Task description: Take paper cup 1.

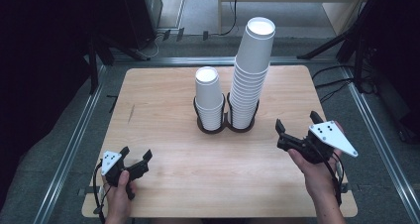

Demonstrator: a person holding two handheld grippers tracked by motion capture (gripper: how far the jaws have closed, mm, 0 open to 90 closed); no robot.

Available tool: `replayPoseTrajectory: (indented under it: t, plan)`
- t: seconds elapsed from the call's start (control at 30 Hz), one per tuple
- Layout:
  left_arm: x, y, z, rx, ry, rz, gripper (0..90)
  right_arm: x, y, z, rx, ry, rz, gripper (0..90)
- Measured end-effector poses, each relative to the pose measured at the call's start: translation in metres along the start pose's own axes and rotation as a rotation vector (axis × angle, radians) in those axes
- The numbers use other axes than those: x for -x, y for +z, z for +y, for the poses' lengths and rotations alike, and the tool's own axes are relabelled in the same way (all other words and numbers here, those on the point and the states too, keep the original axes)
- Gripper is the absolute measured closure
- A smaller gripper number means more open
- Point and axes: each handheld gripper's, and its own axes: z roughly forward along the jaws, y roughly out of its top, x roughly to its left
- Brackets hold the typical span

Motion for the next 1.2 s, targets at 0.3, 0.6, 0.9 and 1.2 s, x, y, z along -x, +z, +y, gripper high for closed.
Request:
replayPoseTrajectory:
  t: [0.3,0.6,0.9,1.2]
  plan:
    - [0.002,0.001,-0.001,-0.001,0.015,-0.008,8.7,-0.015,0.014,0.026,0.023,-0.010,0.025,1.5]
    - [0.001,0.001,-0.001,-0.003,0.004,-0.014,8.7,-0.037,0.033,0.051,0.043,-0.033,0.053,1.5]
    - [0.000,0.001,-0.001,-0.001,-0.005,-0.024,8.7,-0.050,0.053,0.073,0.060,-0.028,0.058,1.4]
    - [0.000,0.001,-0.001,-0.006,-0.006,-0.025,8.7,-0.058,0.070,0.092,0.062,-0.015,0.065,1.4]
